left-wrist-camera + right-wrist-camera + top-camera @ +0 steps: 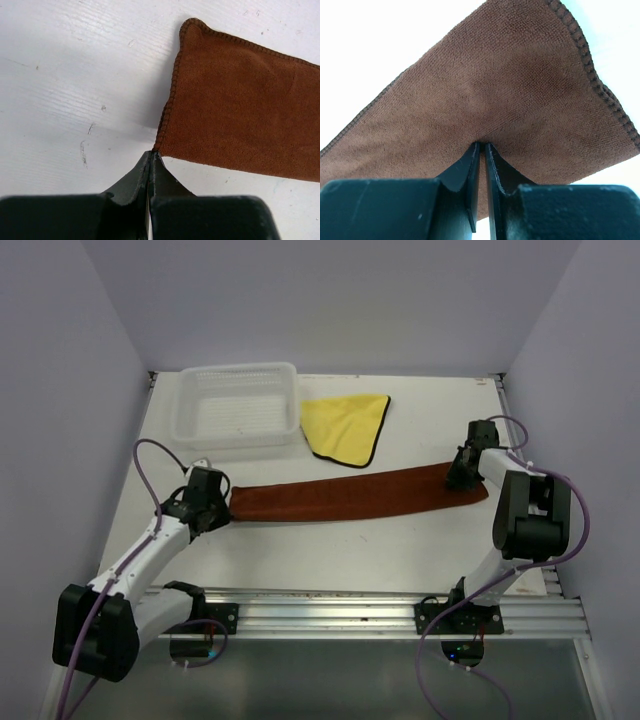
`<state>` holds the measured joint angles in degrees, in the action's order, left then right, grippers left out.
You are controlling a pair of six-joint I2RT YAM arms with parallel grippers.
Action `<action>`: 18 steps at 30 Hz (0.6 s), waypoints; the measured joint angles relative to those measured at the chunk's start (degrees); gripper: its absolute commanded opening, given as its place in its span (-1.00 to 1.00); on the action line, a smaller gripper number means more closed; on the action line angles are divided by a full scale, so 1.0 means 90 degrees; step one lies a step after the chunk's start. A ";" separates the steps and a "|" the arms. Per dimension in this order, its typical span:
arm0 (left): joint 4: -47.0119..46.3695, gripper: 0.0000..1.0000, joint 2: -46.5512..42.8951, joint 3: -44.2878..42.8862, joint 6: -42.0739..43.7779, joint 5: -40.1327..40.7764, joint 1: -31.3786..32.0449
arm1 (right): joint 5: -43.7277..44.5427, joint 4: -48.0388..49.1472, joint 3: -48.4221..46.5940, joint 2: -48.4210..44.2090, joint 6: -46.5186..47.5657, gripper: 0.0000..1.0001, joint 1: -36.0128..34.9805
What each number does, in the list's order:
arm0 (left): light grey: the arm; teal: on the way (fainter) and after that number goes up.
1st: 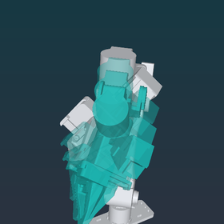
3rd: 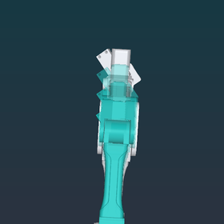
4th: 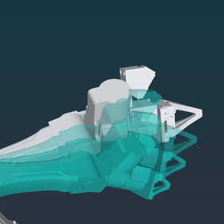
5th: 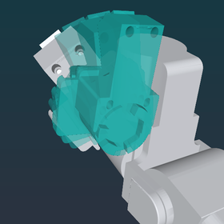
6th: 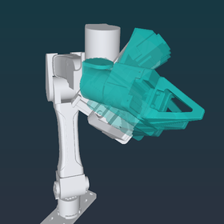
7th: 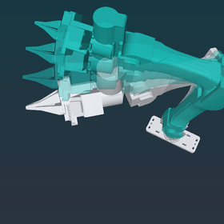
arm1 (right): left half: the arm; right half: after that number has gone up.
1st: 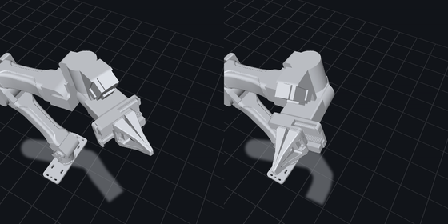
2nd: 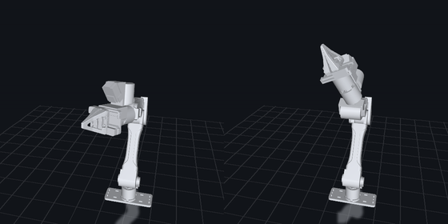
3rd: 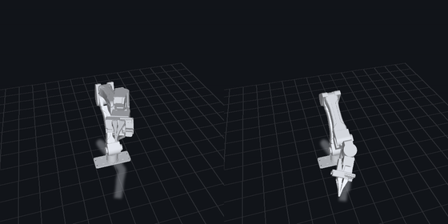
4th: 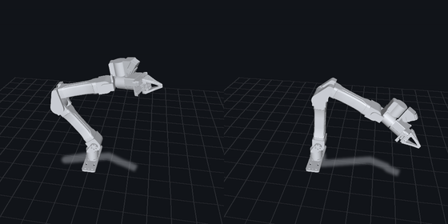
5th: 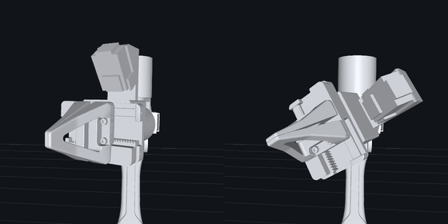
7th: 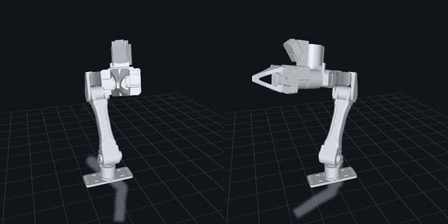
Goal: Roll the towels
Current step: Fold the towel
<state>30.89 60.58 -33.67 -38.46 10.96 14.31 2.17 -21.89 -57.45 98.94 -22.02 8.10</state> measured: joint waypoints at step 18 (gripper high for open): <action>0.0172 0.13 -0.0355 -0.0374 -0.0090 -0.0080 0.0002 | -0.0301 0.0029 -0.0019 -0.0036 0.0029 -0.24 -0.0010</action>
<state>32.45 57.39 -37.04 -39.27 10.24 14.33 -0.54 -21.63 -57.63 98.61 -21.76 8.01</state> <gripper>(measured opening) 0.520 0.346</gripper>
